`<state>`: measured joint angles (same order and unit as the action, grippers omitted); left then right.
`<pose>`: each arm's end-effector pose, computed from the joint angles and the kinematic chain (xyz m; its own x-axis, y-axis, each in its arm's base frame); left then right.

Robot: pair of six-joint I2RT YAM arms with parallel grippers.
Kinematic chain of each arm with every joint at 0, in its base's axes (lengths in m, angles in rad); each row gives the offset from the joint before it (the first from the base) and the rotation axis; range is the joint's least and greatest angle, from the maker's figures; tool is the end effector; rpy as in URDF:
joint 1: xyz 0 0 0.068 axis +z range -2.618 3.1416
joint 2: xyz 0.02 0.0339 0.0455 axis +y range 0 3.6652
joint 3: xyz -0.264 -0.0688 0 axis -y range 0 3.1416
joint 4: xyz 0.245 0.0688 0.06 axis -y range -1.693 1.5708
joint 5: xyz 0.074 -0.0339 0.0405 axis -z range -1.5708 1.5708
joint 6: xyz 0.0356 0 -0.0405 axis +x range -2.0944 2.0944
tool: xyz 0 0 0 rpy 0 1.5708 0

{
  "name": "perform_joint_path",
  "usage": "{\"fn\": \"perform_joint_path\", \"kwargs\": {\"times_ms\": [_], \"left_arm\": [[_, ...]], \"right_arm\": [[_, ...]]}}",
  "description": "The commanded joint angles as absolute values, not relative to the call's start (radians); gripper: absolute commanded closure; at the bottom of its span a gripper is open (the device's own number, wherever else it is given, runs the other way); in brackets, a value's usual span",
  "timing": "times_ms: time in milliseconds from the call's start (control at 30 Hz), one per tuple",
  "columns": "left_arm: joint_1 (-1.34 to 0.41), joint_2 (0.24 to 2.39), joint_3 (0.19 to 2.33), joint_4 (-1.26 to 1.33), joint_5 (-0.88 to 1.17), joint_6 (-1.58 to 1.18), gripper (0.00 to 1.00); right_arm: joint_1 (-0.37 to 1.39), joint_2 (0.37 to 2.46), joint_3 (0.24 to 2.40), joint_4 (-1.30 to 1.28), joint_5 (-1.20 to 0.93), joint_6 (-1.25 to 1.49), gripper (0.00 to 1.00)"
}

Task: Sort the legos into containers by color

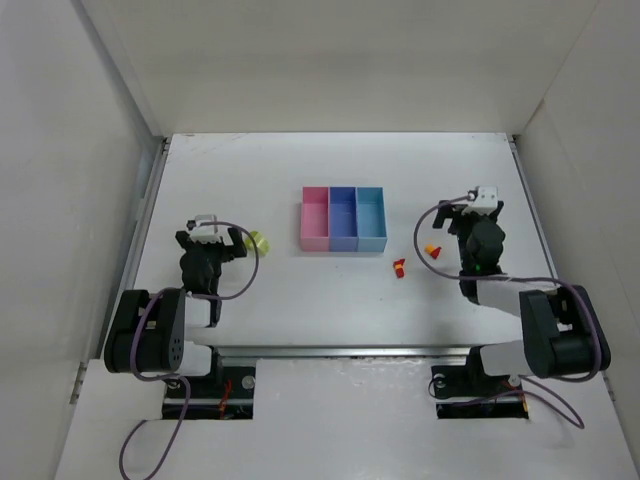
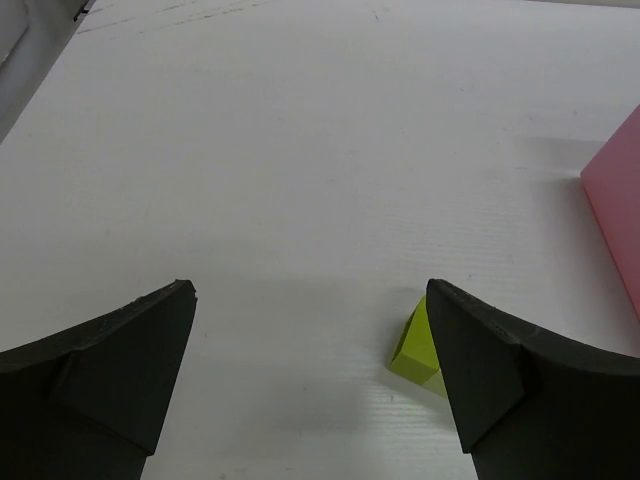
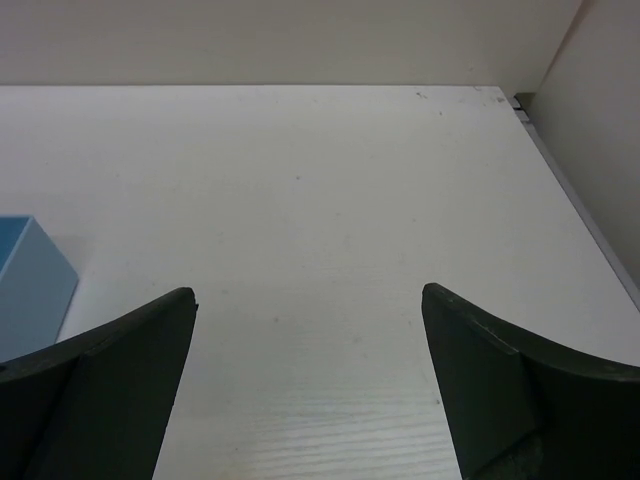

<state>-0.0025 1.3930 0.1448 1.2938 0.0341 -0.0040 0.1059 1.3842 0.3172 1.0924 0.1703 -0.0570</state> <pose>0.2173 -0.0018 0.1650 0.0454 -0.0041 -0.9990 0.0367 0.9993 -0.0024 0.2501 0.0205 0.1901 0.0215 -0.0542 -0.9983 0.0656 0.9965 -0.0527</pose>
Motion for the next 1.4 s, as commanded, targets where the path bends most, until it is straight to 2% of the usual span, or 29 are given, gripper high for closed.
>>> {"fn": "perform_joint_path", "kwargs": {"times_ms": [0, 100, 133, 200, 233, 267, 300, 333, 367, 400, 467, 500, 533, 567, 600, 633, 667, 767, 900, 1033, 1067, 1167, 1233, 1367], "left_arm": [[-0.006, 1.376, 0.160, 1.520, 0.061, 0.005, 0.00], [-0.020, 1.385, 0.143, 1.563, 0.035, 0.020, 0.00], [-0.020, 1.385, 0.120, 1.613, 0.054, 0.041, 0.00], [-0.020, 1.333, 0.129, 1.536, 0.145, 0.061, 0.00], [-0.020, 1.230, 0.203, 1.435, 0.162, 0.061, 0.00], [-0.020, 1.174, 0.280, 1.123, 0.223, 0.075, 0.00], [-0.020, 1.137, 0.367, 0.966, 0.289, 0.183, 0.00], [-0.020, 1.121, 0.461, 0.830, 0.363, 0.269, 0.00], [-0.029, 1.121, 0.647, 0.585, 0.423, 0.350, 0.00], [-0.029, 1.121, 0.729, 0.495, 0.486, 0.423, 0.00], [-0.043, 1.121, 0.921, 0.354, 0.486, 0.646, 0.00], [-0.043, 1.132, 0.971, 0.192, 0.500, 0.772, 0.00], [-0.063, 1.141, 1.012, 0.095, 0.489, 0.934, 0.00], [-0.078, 1.164, 1.044, -0.004, 0.454, 1.256, 0.00], [-0.118, 1.178, 1.080, -0.146, 0.401, 1.354, 0.00], [-0.142, 1.192, 1.080, -0.194, 0.273, 1.408, 0.00], [-0.167, 1.206, 1.092, -0.237, 0.217, 1.436, 0.00], [-0.267, 1.268, 1.101, -0.408, 0.111, 1.422, 0.00], [-0.336, 1.376, 1.204, -0.507, 0.132, 1.143, 0.00], [-0.336, 1.630, 1.428, -0.681, 0.141, 0.936, 0.00], [-0.318, 1.676, 1.547, -0.812, 0.161, 0.945, 0.00], [-0.255, 1.776, 1.783, -0.960, 0.313, 0.973, 0.00], [-0.232, 1.747, 1.805, -0.904, 0.386, 0.953, 0.00], [-0.255, 1.547, 1.697, -0.607, 0.353, 0.847, 0.00]], "right_arm": [[0.110, 1.303, 0.533, 0.752, 0.167, -0.063, 0.00], [0.110, 1.282, 0.708, 0.605, 0.147, -0.063, 0.00], [0.110, 1.269, 0.741, 0.579, 0.131, -0.063, 0.00], [0.110, 1.247, 0.819, 0.531, 0.088, -0.074, 0.00], [0.121, 1.238, 0.843, 0.520, 0.077, -0.086, 0.00], [0.121, 1.227, 0.871, 0.508, 0.077, -0.112, 0.00], [0.144, 1.227, 0.900, 0.467, 0.077, -0.132, 0.00], [0.159, 1.227, 0.970, 0.437, 0.093, -0.159, 0.00], [0.176, 1.247, 1.007, 0.410, 0.121, -0.226, 0.00], [0.198, 1.259, 1.043, 0.364, 0.162, -0.273, 0.00], [0.282, 1.285, 1.127, 0.354, 0.331, -0.384, 0.00], [0.310, 1.317, 1.155, 0.354, 0.391, -0.491, 0.00], [0.339, 1.336, 1.184, 0.354, 0.487, -0.514, 0.00], [0.348, 1.351, 1.246, 0.354, 0.527, -0.514, 0.00], [0.348, 1.364, 1.268, 0.354, 0.567, -0.427, 0.00], [0.348, 1.364, 1.285, 0.316, 0.578, -0.390, 0.00], [0.348, 1.364, 1.302, 0.267, 0.448, -0.381, 0.00], [0.348, 1.364, 1.376, 0.046, 0.075, -0.350, 0.00], [0.327, 1.373, 1.390, -0.032, -0.125, -0.193, 0.00], [0.327, 1.361, 1.300, -0.032, -0.089, -0.161, 0.00], [0.327, 1.352, 1.287, -0.032, -0.066, -0.149, 0.00], [0.327, 1.326, 1.240, -0.032, 0.008, -0.149, 0.00], [0.336, 1.301, 1.220, -0.041, 0.021, -0.149, 0.00], [0.359, 1.276, 1.184, -0.041, 0.064, -0.149, 0.00]]}}
